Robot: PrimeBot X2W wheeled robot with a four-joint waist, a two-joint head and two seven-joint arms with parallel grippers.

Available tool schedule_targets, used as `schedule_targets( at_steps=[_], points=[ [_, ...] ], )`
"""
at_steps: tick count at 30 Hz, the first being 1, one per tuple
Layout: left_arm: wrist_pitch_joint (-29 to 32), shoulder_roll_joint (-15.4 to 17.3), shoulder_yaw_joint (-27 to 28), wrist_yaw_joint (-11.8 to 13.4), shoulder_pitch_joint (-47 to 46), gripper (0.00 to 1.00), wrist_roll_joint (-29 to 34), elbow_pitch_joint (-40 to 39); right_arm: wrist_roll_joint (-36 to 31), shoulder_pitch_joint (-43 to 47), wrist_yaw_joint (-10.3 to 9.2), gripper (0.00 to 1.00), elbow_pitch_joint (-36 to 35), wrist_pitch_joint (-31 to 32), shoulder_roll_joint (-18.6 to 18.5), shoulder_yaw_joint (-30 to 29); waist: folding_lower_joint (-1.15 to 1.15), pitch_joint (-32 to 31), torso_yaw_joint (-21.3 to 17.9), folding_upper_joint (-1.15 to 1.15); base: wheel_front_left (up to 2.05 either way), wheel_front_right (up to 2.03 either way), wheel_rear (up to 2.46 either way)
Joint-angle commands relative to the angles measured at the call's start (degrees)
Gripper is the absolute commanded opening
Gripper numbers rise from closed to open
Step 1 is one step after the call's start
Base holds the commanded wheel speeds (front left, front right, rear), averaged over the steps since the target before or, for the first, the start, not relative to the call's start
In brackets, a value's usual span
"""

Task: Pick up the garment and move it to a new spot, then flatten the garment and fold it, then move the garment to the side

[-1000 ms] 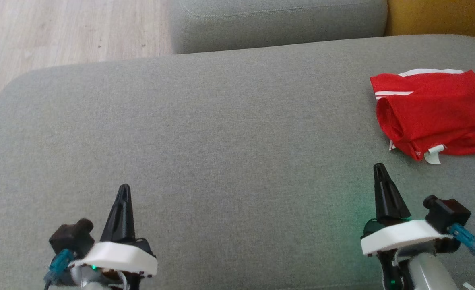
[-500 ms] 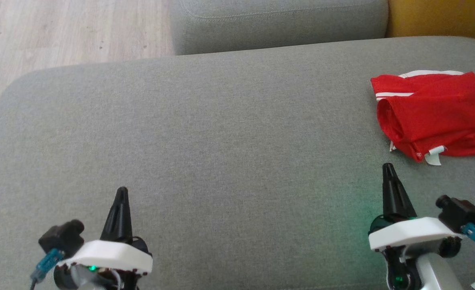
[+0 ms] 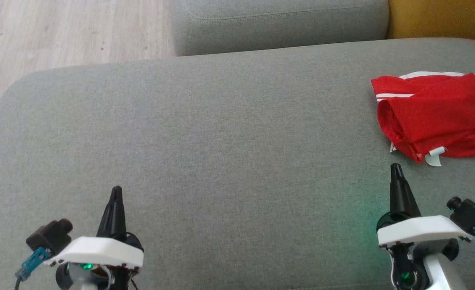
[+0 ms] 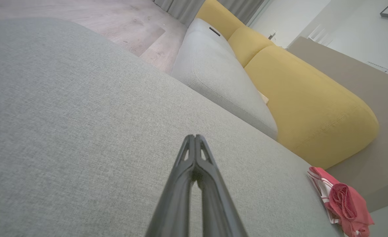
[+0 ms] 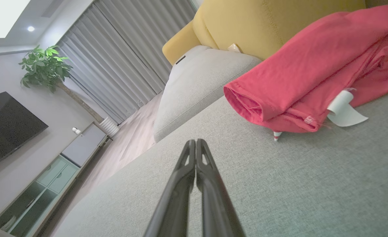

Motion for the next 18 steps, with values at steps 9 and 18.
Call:
schedule_targets(
  at_steps=[9,18],
  points=[
    [1.49,0.92,2.01,-1.28,-3.55,0.00,-6.48,-1.22,6.53,-2.19,-0.02,0.00,-2.48,1.75,-0.88,-0.81,0.00,-0.15,0.12,0.00,0.00,0.00,0.00],
    [2.90,1.05,2.97,-1.96,-4.03,0.00,-12.05,-0.76,12.05,-2.17,-0.02,0.00,-2.76,3.15,-0.95,-1.56,0.00,-0.30,0.24,0.00,0.00,0.00,0.00]
  ],
)
